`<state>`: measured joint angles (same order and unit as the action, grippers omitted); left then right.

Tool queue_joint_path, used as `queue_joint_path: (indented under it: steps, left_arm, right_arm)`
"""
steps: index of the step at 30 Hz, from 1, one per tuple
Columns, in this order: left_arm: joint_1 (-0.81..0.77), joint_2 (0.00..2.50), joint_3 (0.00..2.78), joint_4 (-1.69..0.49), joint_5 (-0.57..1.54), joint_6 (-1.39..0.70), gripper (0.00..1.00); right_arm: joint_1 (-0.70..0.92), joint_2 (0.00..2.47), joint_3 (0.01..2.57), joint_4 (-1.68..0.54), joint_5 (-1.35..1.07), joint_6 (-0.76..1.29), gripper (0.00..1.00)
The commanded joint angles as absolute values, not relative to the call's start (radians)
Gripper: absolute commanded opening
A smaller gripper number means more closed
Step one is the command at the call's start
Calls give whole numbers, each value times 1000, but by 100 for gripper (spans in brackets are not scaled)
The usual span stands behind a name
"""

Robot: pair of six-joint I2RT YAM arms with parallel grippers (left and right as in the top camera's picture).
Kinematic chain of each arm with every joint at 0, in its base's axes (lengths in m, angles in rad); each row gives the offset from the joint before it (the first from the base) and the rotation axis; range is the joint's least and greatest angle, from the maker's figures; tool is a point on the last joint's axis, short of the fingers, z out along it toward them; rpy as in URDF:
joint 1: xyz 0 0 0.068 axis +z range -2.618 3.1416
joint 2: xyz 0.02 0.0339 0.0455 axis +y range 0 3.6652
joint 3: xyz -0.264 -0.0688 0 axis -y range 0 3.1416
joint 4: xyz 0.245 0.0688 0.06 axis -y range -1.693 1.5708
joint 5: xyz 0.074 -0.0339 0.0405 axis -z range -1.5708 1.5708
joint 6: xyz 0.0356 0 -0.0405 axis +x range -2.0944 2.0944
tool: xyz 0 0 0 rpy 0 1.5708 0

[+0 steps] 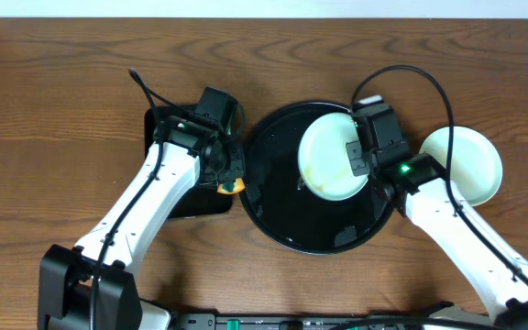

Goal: Clean dirty plates on tray and stack at the side
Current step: 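Carry the light-blue plate right and stack it on the plates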

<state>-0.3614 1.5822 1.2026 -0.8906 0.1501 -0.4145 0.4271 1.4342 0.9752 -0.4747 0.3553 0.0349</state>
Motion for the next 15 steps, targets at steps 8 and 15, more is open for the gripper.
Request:
queue_joint_path:
  steps: [8,15]
  left_arm:
    - [-358,1567,1201,-893,111,-401,8]
    - [-358,1567,1201,-893,111,-401,8]
  right_arm:
    - [620,1414,1009,-451,883,-252,1]
    - [668,1414,1009,-360,982,-252,1]
